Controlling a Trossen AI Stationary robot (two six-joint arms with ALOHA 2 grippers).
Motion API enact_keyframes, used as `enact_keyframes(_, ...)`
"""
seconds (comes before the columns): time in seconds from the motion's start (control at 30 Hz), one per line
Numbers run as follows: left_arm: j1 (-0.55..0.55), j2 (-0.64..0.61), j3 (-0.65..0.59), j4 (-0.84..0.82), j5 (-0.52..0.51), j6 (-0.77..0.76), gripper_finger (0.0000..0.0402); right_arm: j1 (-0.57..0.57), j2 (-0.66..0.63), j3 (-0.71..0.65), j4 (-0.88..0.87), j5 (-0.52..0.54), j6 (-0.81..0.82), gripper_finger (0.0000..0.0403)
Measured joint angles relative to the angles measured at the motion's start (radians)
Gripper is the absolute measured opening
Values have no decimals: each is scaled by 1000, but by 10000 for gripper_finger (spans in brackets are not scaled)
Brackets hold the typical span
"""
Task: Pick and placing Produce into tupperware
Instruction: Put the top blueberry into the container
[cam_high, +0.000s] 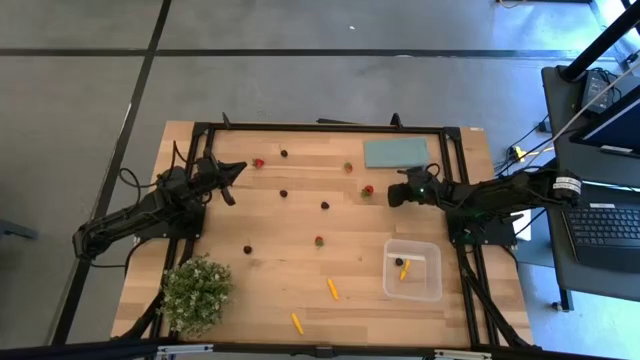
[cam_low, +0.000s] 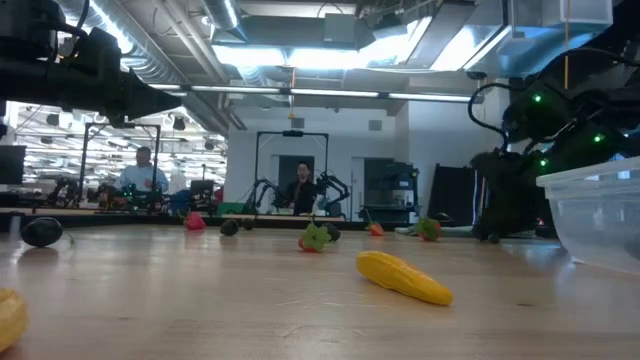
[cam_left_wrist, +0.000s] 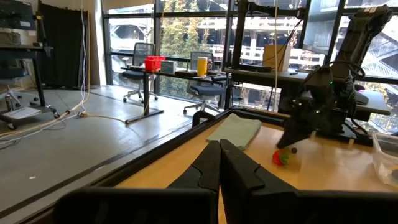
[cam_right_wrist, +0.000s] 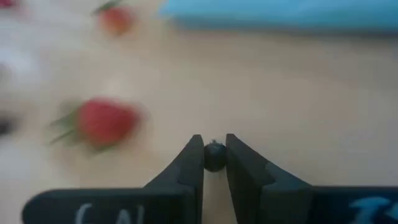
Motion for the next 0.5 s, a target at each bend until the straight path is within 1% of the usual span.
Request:
enact_keyframes(0.2, 0, 0, 0, 0, 0, 0, 0, 0, -2, 95, 23, -162, -40, 49)
enact_keyframes(0.27, 0, 0, 0, 0, 0, 0, 0, 0, -2, 148, 27, -234, -62, 49)
enact_keyframes(0.33, 0, 0, 0, 0, 0, 0, 0, 4, -3, 206, 13, -333, -73, 49)
enact_keyframes(0.43, 0, 0, 0, -1, 0, 0, 0, 34, -3, 319, -103, -503, -76, 49)
enact_keyframes(0.5, 0, 0, 0, -1, 0, 0, 0, 72, -4, 415, -258, -590, -80, 49)
